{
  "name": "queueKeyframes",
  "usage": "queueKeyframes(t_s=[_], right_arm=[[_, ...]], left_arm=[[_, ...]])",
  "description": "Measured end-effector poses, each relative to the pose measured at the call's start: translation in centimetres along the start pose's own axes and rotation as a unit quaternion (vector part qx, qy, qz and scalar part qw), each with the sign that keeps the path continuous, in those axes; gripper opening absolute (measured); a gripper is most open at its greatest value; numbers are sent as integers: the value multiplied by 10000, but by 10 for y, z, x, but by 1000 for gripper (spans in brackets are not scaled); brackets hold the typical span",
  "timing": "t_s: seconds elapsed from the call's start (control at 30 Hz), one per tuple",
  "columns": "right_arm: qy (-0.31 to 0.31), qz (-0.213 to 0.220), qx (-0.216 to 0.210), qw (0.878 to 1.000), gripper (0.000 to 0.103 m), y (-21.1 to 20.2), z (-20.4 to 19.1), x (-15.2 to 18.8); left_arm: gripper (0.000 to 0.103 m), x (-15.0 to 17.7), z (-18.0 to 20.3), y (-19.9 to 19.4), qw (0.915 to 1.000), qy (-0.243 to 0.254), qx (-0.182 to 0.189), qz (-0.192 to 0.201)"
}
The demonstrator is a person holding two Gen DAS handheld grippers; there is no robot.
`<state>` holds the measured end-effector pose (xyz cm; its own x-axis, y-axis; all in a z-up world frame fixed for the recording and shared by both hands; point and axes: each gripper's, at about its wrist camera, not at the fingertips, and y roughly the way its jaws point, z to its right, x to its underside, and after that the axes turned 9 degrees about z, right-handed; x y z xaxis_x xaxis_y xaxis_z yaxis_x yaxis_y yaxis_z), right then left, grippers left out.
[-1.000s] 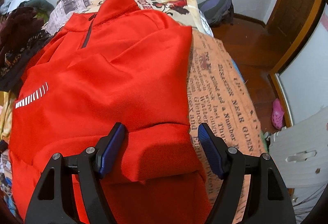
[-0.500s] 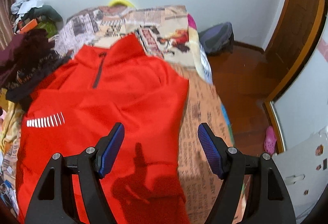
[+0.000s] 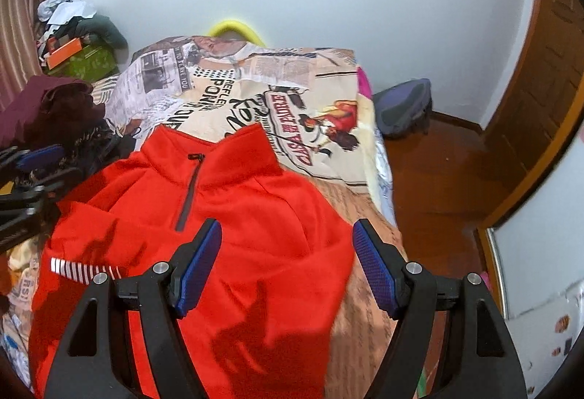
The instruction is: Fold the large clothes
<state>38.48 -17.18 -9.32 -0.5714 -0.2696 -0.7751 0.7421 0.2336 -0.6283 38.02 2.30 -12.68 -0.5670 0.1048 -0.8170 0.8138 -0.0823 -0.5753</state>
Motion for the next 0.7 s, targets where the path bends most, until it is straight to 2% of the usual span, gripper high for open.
queueKeyframes(t_s=[0.13,0.3,0.43,0.6,0.7], right_arm=[[-27,-126,-102,9999,71,31,-4,-12],[-71,-284,-147,9995,71,73,-9,-23],[6,-459,-264,9986,71,106,-12,-28],[-43,-770,-392,9963,71,144,-19,-30],[-142,-955,-328,9948,71,163,-24,-25]], left_arm=[[53,-8,-13,54,9985,-426,48,-351],[53,-2,-28,107,9954,-583,-175,-736],[53,0,-36,130,9949,-562,-205,-814],[53,5,-60,162,9905,-959,-186,-967],[61,11,-71,176,9864,-1237,40,-1080]])
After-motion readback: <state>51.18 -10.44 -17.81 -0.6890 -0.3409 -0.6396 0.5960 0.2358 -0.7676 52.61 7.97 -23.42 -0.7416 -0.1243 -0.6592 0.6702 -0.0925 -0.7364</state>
